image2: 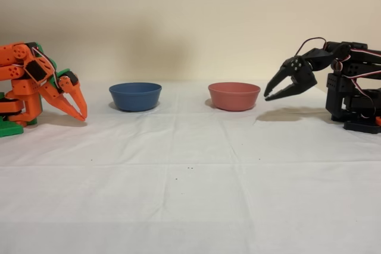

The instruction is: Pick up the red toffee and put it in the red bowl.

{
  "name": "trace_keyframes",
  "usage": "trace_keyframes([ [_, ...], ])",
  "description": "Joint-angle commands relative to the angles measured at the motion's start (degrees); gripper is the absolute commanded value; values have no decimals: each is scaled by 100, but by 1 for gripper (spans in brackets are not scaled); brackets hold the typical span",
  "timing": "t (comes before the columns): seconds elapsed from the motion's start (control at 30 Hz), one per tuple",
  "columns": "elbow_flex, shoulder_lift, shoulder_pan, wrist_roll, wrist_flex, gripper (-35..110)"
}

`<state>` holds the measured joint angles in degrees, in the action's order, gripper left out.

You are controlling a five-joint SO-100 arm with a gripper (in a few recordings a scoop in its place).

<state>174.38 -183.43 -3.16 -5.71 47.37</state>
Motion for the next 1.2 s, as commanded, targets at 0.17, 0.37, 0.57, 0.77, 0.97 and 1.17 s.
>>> trace_keyframes([
  [0.17, 114, -88, -26, 79, 334, 1],
  [0.37, 114, -88, -26, 79, 334, 1],
  [0.57, 114, -88, -26, 79, 334, 1],
  [0.77, 114, -88, -26, 79, 325, 1],
  [0.97, 114, -88, -26, 79, 325, 1],
  [1.17, 114, -88, -26, 79, 325, 1],
])
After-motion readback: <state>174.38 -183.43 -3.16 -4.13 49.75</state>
